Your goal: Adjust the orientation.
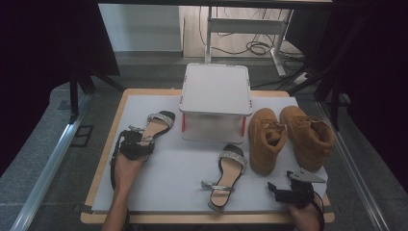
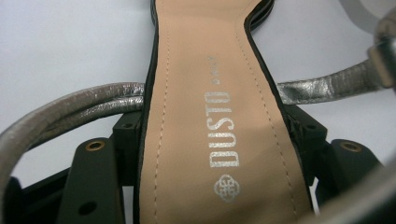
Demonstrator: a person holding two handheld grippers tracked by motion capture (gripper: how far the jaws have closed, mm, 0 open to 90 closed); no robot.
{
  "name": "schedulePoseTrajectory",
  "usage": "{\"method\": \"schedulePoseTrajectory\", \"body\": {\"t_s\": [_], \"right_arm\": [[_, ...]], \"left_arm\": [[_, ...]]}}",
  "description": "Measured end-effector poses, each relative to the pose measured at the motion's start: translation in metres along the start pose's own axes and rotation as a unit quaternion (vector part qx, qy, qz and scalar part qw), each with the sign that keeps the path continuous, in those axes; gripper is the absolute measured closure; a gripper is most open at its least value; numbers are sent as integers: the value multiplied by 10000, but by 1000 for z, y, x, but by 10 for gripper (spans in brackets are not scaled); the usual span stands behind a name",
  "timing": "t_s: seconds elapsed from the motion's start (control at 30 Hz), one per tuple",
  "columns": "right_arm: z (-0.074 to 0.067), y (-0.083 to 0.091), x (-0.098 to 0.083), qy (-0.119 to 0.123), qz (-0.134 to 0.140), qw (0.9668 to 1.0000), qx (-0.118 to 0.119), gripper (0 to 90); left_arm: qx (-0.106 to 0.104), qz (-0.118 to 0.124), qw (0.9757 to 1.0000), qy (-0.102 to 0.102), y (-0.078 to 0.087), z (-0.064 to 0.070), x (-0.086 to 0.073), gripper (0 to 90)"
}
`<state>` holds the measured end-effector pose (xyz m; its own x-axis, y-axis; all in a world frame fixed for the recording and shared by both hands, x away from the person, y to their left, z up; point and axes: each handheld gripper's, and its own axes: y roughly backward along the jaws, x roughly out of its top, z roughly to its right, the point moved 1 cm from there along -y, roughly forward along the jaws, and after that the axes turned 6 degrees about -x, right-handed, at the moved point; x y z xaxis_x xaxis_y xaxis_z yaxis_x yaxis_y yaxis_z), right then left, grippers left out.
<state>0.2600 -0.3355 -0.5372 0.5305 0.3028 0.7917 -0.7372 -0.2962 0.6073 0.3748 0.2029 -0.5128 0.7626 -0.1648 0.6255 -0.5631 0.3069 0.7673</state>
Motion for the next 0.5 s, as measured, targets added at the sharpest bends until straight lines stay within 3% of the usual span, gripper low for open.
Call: {"method": "schedulePoseTrajectory", "body": {"t_s": [0.2,0.5], "right_arm": [[0,0,0,2,-4,10000,0,90],[0,0,0,5,-8,10000,3,90]], "left_arm": [[-175,269,9995,50,8,-3,-1,388],[-101,370,9993,34,16,-5,-5,390]]}}
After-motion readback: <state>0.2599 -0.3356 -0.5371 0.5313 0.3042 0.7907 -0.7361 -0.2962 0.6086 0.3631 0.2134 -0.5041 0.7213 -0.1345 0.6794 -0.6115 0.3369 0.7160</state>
